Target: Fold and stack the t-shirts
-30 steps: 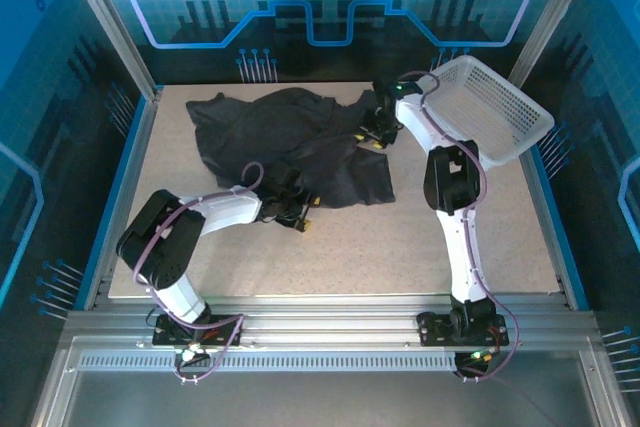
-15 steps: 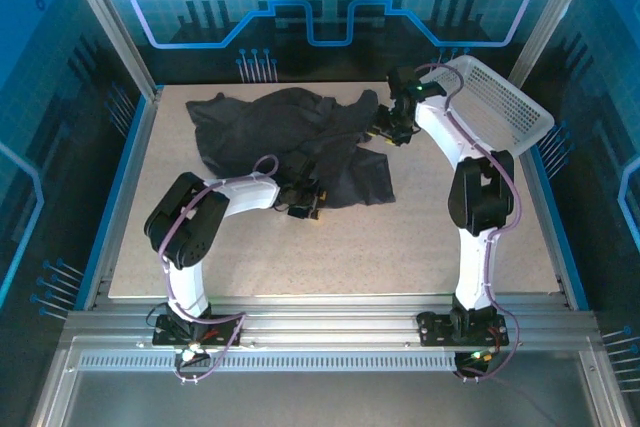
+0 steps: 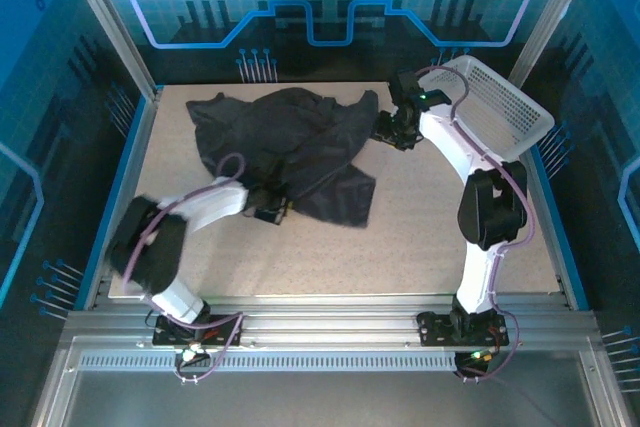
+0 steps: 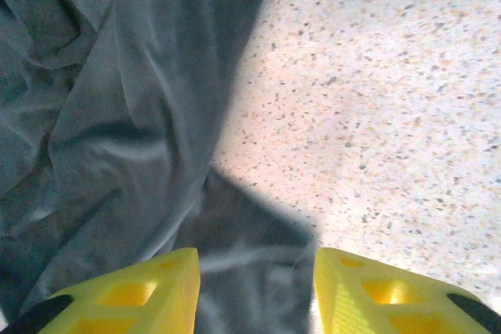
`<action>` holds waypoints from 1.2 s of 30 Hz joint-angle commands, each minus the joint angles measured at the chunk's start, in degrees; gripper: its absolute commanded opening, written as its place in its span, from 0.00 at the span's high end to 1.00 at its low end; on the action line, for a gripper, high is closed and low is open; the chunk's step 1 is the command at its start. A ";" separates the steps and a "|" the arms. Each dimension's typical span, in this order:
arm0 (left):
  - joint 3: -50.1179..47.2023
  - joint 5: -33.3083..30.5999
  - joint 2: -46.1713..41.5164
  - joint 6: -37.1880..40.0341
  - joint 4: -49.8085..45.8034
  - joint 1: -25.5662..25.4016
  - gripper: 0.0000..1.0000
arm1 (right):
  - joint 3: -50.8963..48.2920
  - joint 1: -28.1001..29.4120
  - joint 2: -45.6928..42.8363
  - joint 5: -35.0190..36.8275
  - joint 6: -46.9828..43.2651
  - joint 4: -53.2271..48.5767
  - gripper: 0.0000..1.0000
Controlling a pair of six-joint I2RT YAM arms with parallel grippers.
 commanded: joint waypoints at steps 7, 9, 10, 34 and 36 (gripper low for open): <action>-12.36 -8.62 -32.74 11.94 -17.99 22.06 1.00 | -3.45 1.20 2.63 0.27 1.40 2.13 0.55; -12.45 -7.40 -32.82 14.02 -15.10 23.66 1.00 | -3.64 1.52 3.96 -0.60 2.46 2.37 0.54; -11.73 -7.07 -32.31 14.85 -14.44 23.82 1.00 | -3.69 1.63 4.74 -1.02 3.15 2.31 0.54; 6.38 -12.63 -24.99 23.92 -15.53 25.60 1.00 | 8.05 1.71 22.24 -14.71 12.24 8.15 0.73; 7.53 -11.09 -23.56 24.67 -13.36 26.07 1.00 | 9.38 1.66 22.07 -13.47 12.40 8.86 0.90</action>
